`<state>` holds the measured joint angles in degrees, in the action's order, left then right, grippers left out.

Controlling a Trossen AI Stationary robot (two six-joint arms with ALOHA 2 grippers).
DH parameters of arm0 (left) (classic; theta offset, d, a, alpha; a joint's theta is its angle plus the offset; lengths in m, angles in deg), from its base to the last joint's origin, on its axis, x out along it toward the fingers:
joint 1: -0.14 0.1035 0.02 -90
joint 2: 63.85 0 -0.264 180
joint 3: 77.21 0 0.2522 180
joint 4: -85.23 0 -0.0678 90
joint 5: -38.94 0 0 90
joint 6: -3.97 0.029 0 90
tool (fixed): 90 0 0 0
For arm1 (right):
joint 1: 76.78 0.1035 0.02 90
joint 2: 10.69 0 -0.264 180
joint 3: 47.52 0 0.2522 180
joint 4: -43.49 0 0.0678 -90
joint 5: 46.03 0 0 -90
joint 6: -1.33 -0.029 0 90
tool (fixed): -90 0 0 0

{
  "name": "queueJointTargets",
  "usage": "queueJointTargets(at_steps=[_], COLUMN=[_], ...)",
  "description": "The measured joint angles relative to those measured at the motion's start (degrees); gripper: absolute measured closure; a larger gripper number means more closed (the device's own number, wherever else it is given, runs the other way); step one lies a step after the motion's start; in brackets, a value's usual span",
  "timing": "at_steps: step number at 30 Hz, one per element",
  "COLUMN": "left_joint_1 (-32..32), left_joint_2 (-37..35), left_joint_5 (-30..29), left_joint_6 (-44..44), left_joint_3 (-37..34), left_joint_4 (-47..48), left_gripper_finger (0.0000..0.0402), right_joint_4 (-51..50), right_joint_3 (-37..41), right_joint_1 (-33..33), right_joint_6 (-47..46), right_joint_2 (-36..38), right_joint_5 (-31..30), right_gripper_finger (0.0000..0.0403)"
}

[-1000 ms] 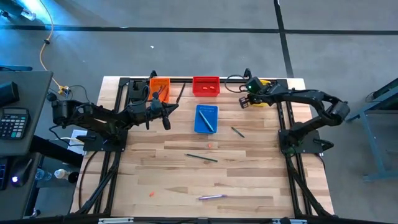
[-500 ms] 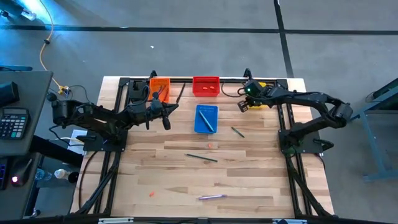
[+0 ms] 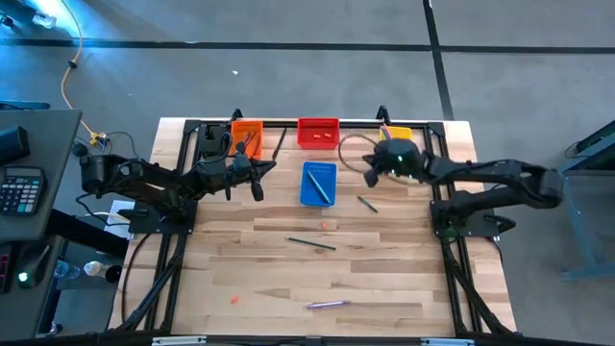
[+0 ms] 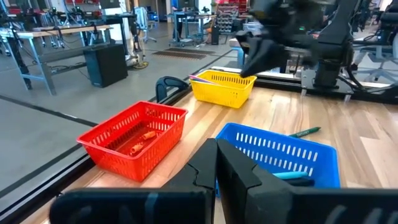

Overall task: Sort crayons/erasers/pens/pencils in bins
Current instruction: Put the dark green crayon into the orange bin

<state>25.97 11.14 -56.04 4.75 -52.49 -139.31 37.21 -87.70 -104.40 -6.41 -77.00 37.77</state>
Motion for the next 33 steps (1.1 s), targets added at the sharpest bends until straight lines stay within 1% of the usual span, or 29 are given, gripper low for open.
queueJointTargets(at_steps=[2, 4, 10, 16, 18, 20, 23, 24, 26, 28, 30, 33], left_joint_1=[0.0, 0.0, 0.0, 0.0, 0.0, 0.0, 0.0, 0.0, 0.0, 0.0, 0.0, 0.0], left_joint_2=[0.0, 0.0, 0.0, 0.0, 0.0, 0.0, 0.0, 0.0, 0.0, 0.0, 0.0, 0.0], left_joint_5=[0.0, 0.0, 0.0, 0.3, 0.4, 1.1, 3.3, 3.7, 4.6, 4.8, 4.8, 4.8], left_joint_6=[0.3, 0.3, 1.0, 1.0, 0.9, 0.9, 0.9, 0.9, 0.9, 0.9, 0.9, 0.9], left_joint_3=[0.0, 0.0, 0.0, 0.0, 0.0, 0.0, 0.0, 0.0, 0.0, 0.0, 0.0, 0.0], left_joint_4=[0.1, 0.2, 0.2, 0.2, 0.2, 0.2, 0.2, 0.2, 0.2, 0.2, 0.2, 0.2], left_gripper_finger=[0.0401, 0.0401, 0.0401, 0.0401, 0.0401, 0.0401, 0.0401, 0.0401, 0.0401, 0.0401, 0.0401, 0.0401], right_joint_4=[6.7, 10.5, 11.4, 14.3, 14.5, 13.8, 10.5, 7.8, -0.8, -11.7, -20.8, -27.9], right_joint_3=[3.3, 5.5, 6.3, 6.3, 6.3, 6.3, 6.2, 5.7, 3.1, -0.4, -3.7, -7.1], right_joint_1=[2.8, 5.5, 12.8, 18.2, 20.1, 22.1, 24.7, 25.4, 26.7, 27.8, 28.7, 29.5], right_joint_6=[0.3, 0.2, -0.1, 0.1, -0.9, -2.8, -5.9, -7.4, -11.2, -15.2, -18.3, -21.5], right_joint_2=[1.0, 2.0, 2.8, 2.8, 2.8, 2.8, 2.8, 2.8, 2.8, 2.5, 2.1, 1.3], right_joint_5=[0.8, 0.8, 0.8, -0.3, -1.8, -4.7, -7.9, -8.6, -10.5, -12.9, -14.1, -14.3], right_gripper_finger=[0.0403, 0.0403, 0.0403, 0.0403, 0.0403, 0.0403, 0.0403, 0.0403, 0.0403, 0.0403, 0.0402, 0.0398])
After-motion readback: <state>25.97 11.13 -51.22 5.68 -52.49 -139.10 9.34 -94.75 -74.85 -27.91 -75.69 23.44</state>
